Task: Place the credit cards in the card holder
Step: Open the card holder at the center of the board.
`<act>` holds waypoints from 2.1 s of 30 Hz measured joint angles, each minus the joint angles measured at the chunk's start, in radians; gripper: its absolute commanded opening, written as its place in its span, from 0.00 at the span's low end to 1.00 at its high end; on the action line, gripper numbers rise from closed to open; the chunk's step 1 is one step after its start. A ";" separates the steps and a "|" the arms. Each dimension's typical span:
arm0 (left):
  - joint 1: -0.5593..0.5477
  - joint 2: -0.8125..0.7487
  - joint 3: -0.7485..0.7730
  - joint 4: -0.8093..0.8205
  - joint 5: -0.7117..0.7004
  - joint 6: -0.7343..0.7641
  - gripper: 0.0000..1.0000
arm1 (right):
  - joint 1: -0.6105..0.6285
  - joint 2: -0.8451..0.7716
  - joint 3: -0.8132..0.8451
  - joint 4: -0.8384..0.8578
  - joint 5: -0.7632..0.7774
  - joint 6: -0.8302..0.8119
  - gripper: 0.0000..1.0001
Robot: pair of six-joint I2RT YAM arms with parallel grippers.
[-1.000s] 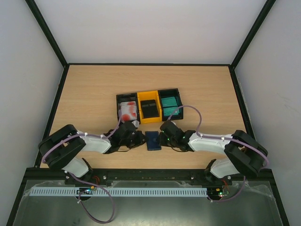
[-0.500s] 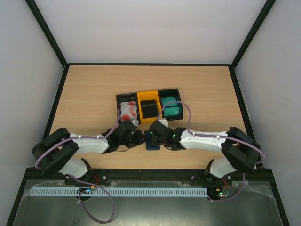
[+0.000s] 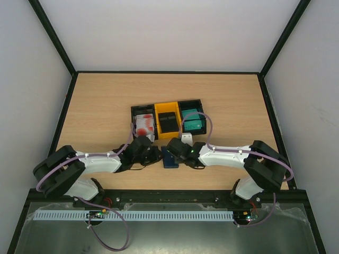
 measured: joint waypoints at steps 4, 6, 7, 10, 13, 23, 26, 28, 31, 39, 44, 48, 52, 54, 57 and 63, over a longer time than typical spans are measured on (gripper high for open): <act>0.006 -0.019 0.000 -0.028 -0.015 0.001 0.02 | -0.006 0.000 -0.013 -0.103 0.086 0.011 0.27; 0.007 -0.020 0.000 -0.035 -0.019 0.004 0.03 | -0.006 -0.004 -0.025 -0.142 0.108 0.012 0.29; 0.008 -0.020 0.000 -0.037 -0.019 0.005 0.03 | -0.006 -0.011 -0.030 -0.153 0.113 0.012 0.31; 0.008 -0.020 0.000 -0.037 -0.019 0.012 0.02 | -0.006 -0.058 -0.037 -0.157 0.101 0.010 0.42; 0.008 -0.020 0.000 -0.037 -0.020 0.016 0.03 | -0.006 -0.128 -0.043 -0.108 0.054 0.009 0.52; 0.008 0.002 0.000 -0.038 -0.022 0.034 0.05 | -0.006 -0.091 -0.084 0.062 -0.053 0.030 0.39; 0.008 0.003 0.000 -0.038 -0.023 0.038 0.06 | -0.006 -0.061 -0.093 0.070 -0.051 0.042 0.27; 0.008 0.003 0.000 -0.039 -0.027 0.040 0.08 | -0.006 -0.055 -0.100 0.072 -0.048 0.047 0.23; 0.008 0.005 0.000 -0.040 -0.032 0.045 0.16 | -0.006 -0.055 -0.104 0.079 -0.042 0.054 0.18; 0.009 0.011 0.000 -0.078 -0.054 0.069 0.60 | -0.006 -0.034 -0.105 0.132 -0.043 0.038 0.02; 0.017 -0.027 0.002 -0.100 -0.069 0.083 0.78 | -0.006 -0.048 -0.103 0.129 -0.042 0.031 0.02; 0.024 -0.089 0.002 -0.127 -0.074 0.098 0.99 | -0.006 -0.108 -0.091 0.111 -0.052 0.024 0.02; 0.033 -0.154 0.003 -0.136 -0.060 0.108 1.00 | -0.006 -0.158 -0.057 0.098 -0.076 0.013 0.02; 0.037 -0.170 0.003 -0.136 -0.049 0.112 1.00 | -0.006 -0.167 -0.045 0.097 -0.090 0.012 0.02; 0.042 -0.179 0.003 -0.136 -0.035 0.117 1.00 | -0.006 -0.170 -0.036 0.093 -0.113 0.011 0.02; 0.052 -0.180 0.003 -0.142 -0.021 0.117 1.00 | -0.006 -0.187 -0.034 0.092 -0.166 0.007 0.02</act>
